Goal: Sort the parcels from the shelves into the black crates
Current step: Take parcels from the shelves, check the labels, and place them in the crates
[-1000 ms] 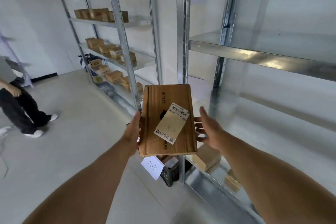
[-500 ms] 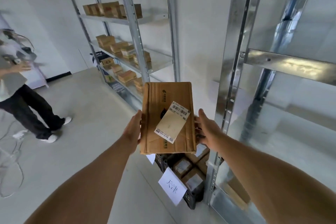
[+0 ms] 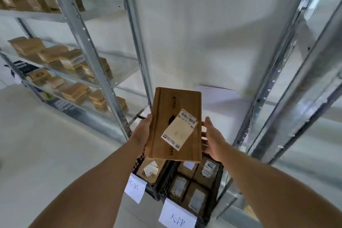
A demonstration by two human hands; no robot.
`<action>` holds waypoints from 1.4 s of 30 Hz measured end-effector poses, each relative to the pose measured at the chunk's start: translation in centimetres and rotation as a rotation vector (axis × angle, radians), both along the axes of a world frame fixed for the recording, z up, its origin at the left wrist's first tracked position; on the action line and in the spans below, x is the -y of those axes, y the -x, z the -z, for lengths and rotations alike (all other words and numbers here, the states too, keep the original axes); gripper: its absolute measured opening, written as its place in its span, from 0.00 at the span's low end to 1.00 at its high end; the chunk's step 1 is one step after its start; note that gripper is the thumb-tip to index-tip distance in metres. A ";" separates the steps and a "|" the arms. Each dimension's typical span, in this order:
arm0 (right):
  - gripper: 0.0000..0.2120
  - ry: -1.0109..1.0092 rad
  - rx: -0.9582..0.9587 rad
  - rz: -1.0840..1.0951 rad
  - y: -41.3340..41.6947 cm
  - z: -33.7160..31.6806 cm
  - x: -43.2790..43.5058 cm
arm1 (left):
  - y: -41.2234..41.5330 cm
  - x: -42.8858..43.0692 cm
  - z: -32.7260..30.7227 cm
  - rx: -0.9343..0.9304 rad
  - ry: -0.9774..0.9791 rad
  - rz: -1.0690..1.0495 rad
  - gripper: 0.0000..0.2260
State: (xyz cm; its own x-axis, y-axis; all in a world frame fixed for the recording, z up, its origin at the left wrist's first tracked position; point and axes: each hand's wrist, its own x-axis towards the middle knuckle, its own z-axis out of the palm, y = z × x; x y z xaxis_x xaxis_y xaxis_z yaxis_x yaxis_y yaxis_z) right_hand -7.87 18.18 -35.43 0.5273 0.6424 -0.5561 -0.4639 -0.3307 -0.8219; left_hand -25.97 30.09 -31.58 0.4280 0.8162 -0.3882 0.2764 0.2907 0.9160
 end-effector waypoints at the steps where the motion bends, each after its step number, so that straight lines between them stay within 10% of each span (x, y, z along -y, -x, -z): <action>1: 0.26 0.001 0.008 0.040 -0.6 0.2 -0.7 | -0.9 -1.4 0.1 0.002 0.006 0.023 0.18; 21: 0.27 0.356 -0.144 0.440 -7.9 17.8 -6.6 | -15.0 -10.6 23.0 -0.310 0.327 0.257 0.35; 42: 0.29 0.775 -0.320 0.567 -11.0 56.0 -7.7 | -21.4 -12.4 60.6 -0.620 0.359 0.491 0.28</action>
State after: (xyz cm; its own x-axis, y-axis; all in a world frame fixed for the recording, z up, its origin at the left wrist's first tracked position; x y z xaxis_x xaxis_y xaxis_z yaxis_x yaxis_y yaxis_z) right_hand 3.10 25.87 -91.45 0.3955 -0.2546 -0.8825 -0.8791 -0.3833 -0.2834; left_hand -4.58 42.53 -92.19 0.3255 0.3776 -0.8669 0.8656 0.2500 0.4339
